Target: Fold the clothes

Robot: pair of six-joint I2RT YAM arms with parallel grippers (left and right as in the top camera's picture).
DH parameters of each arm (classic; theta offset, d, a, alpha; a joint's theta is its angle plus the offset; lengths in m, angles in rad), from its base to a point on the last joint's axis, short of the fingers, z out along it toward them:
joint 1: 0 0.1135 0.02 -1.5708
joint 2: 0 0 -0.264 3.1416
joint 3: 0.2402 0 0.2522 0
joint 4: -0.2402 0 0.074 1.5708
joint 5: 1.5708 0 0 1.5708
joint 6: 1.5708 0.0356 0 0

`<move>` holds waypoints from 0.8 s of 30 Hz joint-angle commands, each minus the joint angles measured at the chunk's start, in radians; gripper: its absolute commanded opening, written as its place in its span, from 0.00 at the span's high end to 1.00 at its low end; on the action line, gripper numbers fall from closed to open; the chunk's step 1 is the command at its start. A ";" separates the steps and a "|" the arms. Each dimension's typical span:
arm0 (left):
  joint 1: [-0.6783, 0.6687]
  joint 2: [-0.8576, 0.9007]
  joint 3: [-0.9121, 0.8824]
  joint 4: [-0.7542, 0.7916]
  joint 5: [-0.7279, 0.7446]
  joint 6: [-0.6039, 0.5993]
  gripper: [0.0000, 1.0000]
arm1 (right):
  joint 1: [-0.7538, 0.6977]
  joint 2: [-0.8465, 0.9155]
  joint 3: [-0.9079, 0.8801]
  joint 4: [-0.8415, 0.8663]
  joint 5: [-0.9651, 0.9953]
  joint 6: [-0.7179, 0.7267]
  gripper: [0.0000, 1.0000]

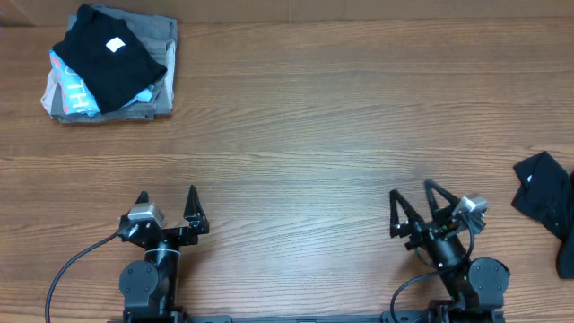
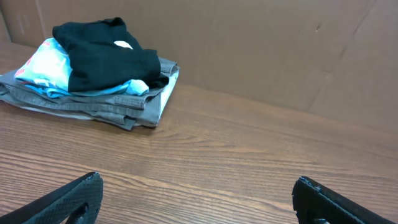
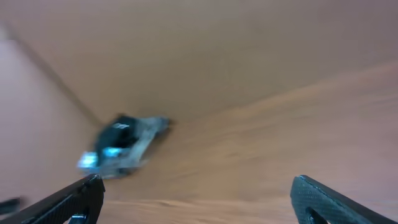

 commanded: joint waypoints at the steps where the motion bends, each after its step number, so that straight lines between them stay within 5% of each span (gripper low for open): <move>1: -0.008 -0.010 -0.003 -0.001 -0.010 0.021 0.00 | 0.004 -0.010 -0.006 0.146 -0.198 0.093 0.00; 7: -0.008 -0.010 -0.003 0.000 -0.010 0.020 0.00 | 0.004 0.030 0.144 0.147 -0.094 0.100 0.00; 11: -0.008 -0.010 -0.003 -0.001 -0.010 0.020 0.00 | 0.004 0.214 0.351 0.042 0.008 -0.027 0.00; 24: -0.008 -0.010 -0.003 0.000 -0.010 0.020 0.00 | -0.153 1.208 1.258 -0.868 0.671 -0.168 0.00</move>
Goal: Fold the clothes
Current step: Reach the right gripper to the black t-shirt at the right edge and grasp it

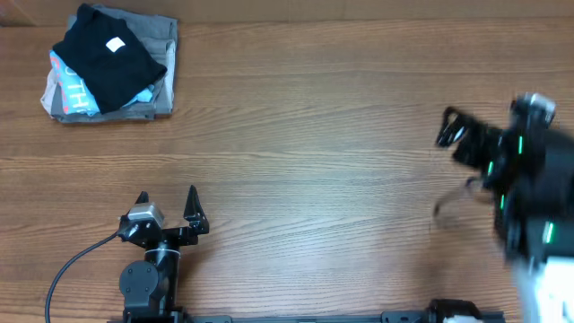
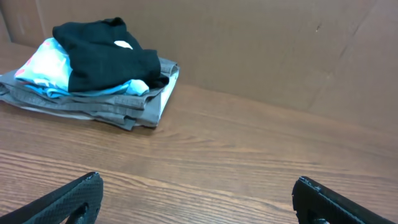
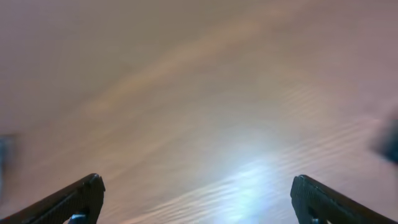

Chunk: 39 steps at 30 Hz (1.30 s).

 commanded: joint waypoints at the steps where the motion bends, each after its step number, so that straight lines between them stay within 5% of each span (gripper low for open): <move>1: -0.008 -0.010 -0.003 -0.002 -0.010 0.020 0.00 | -0.116 0.300 0.260 -0.193 0.254 -0.077 0.00; 6: -0.008 -0.010 -0.003 -0.002 -0.010 0.020 0.00 | -0.269 0.561 0.405 -0.350 0.254 -0.178 0.00; 14: -0.008 -0.010 -0.003 -0.002 -0.010 0.020 0.00 | -0.436 0.724 0.404 -0.378 0.253 -0.180 0.00; 39: -0.008 -0.010 -0.003 -0.002 -0.010 0.020 0.00 | -0.814 0.811 0.339 -0.349 0.132 -0.073 0.06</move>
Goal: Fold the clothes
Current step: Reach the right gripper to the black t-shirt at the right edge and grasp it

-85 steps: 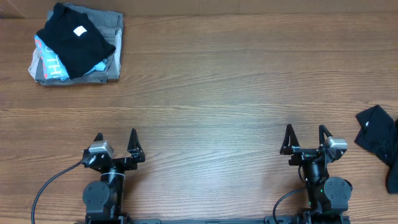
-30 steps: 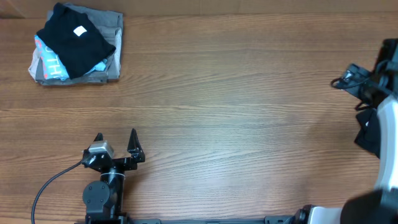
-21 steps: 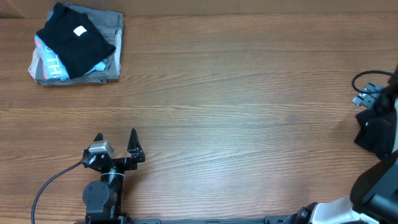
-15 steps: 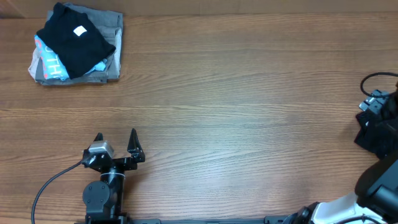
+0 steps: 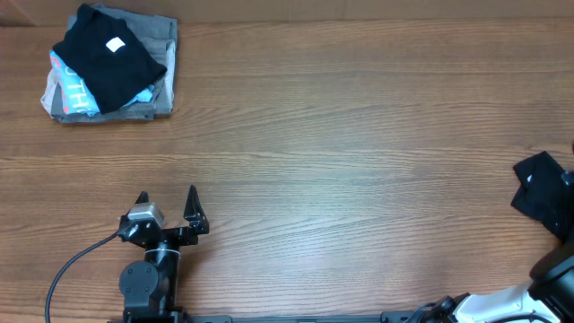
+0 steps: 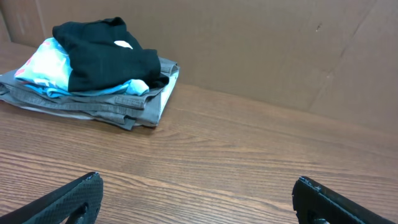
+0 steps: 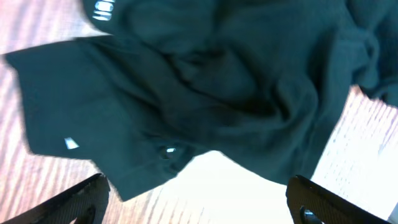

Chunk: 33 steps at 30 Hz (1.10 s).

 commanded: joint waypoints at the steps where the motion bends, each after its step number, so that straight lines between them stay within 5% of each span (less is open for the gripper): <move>1: -0.008 -0.010 -0.003 0.000 -0.010 0.020 0.00 | -0.019 -0.005 -0.019 0.003 -0.031 0.014 0.06; 14: -0.008 -0.010 -0.003 0.000 -0.010 0.020 0.00 | -0.021 -0.004 -0.083 0.039 0.065 -0.050 0.00; 23: -0.008 -0.010 -0.003 0.000 -0.010 0.020 0.00 | -0.021 0.005 -0.097 0.124 0.119 -0.259 0.00; 33: -0.008 -0.010 -0.003 0.000 -0.010 0.020 0.00 | -0.021 0.087 -0.098 0.143 0.183 -0.269 0.00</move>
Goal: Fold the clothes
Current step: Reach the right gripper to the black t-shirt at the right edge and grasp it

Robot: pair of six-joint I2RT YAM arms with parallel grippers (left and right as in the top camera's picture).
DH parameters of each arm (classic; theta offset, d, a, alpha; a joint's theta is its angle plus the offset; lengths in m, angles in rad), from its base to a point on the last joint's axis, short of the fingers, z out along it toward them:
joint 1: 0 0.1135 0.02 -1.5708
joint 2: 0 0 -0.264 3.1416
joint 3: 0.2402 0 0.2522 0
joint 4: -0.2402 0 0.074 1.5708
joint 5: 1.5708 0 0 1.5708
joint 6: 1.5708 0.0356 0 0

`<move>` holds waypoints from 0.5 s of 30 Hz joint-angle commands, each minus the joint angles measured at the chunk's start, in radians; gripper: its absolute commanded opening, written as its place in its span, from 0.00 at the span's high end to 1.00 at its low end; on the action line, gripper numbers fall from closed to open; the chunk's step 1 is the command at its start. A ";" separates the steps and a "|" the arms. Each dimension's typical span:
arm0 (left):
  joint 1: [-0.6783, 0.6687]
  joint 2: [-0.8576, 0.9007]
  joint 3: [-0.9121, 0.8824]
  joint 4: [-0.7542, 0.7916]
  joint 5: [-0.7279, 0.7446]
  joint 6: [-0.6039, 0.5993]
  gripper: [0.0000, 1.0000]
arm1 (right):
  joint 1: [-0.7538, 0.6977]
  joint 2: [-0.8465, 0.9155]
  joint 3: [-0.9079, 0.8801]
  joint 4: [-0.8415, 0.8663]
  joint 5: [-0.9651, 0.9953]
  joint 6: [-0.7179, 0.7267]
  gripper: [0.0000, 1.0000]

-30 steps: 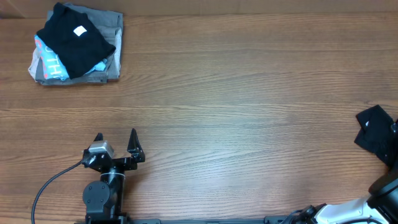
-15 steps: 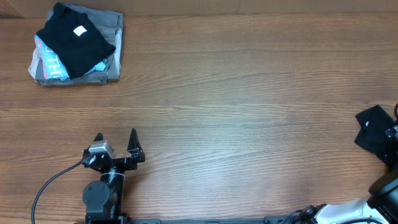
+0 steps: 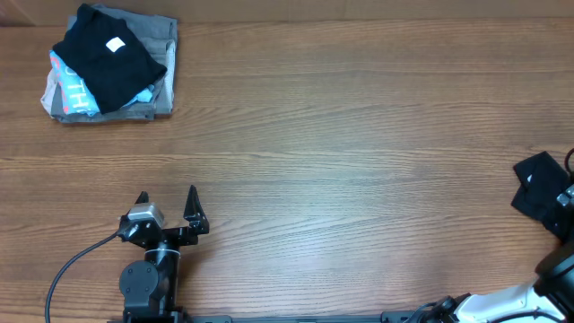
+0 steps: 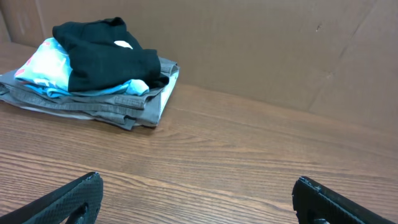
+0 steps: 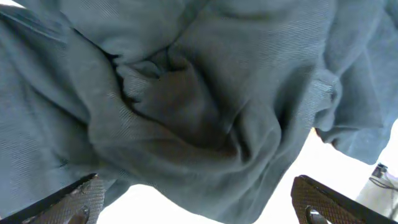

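A crumpled dark garment lies at the table's right edge. In the right wrist view this garment fills nearly the whole frame, bunched in folds. My right gripper hangs just over it, open wide, with nothing between its fingers. My left gripper rests open near the front edge, far from any cloth. A stack of folded clothes, with a black piece on top, sits at the far left corner. The left wrist view shows that stack ahead of the left gripper.
The wooden table stretches between the stack and the dark garment. A brown cardboard wall stands behind the table. The right arm's base shows at the bottom right corner.
My right gripper is now closer to the dark garment, whose folds fill its view. It is still open. The left arm and the folded stack are unchanged.
Both grippers first stood open at the front edge. Then the right arm was out over the table's right side. After that its camera looked down on the dark garment at the right edge, and now it is close above it.
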 commanded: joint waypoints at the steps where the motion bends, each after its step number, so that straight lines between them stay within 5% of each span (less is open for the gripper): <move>1: -0.008 -0.010 -0.003 0.000 -0.010 0.020 0.00 | 0.002 0.045 -0.006 0.007 0.032 -0.016 0.00; 3: -0.008 -0.010 -0.003 0.000 -0.010 0.020 0.00 | 0.002 0.063 -0.006 0.007 0.032 -0.016 0.02; 8: -0.008 -0.010 -0.003 0.000 -0.010 0.020 0.00 | 0.002 0.082 -0.006 0.012 0.031 -0.013 0.45; 15: -0.008 -0.010 -0.003 0.000 -0.010 0.020 0.00 | 0.002 0.082 -0.006 0.014 0.019 0.011 0.75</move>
